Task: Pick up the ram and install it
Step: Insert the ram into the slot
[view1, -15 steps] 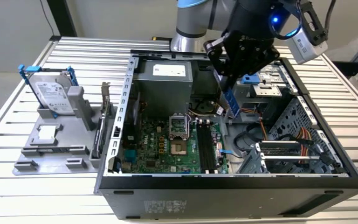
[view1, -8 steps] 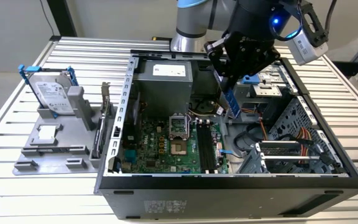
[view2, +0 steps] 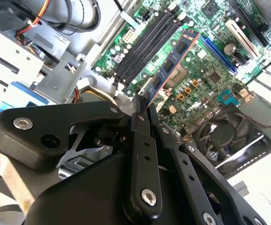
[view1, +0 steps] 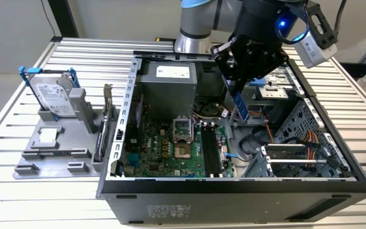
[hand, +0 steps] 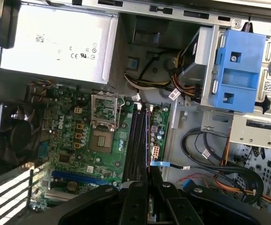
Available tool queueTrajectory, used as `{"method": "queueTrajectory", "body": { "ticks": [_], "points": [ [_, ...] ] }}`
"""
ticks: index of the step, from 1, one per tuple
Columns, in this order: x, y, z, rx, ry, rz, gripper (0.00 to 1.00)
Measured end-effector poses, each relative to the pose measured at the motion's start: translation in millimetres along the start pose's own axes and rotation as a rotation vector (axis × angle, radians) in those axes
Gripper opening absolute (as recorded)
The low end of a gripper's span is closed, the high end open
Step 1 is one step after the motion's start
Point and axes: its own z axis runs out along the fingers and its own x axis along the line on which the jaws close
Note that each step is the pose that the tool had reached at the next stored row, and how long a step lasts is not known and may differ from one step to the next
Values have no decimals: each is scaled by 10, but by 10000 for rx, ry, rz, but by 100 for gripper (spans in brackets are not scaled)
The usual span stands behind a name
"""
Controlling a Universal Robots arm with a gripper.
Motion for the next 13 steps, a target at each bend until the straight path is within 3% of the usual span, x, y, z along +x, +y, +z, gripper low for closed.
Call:
{"method": "queueTrajectory", "body": {
  "ticks": [8,13],
  "points": [
    [0,0,18,-32,-26,766,0],
    [0,-1,21,-32,-27,794,0]
  ]
}}
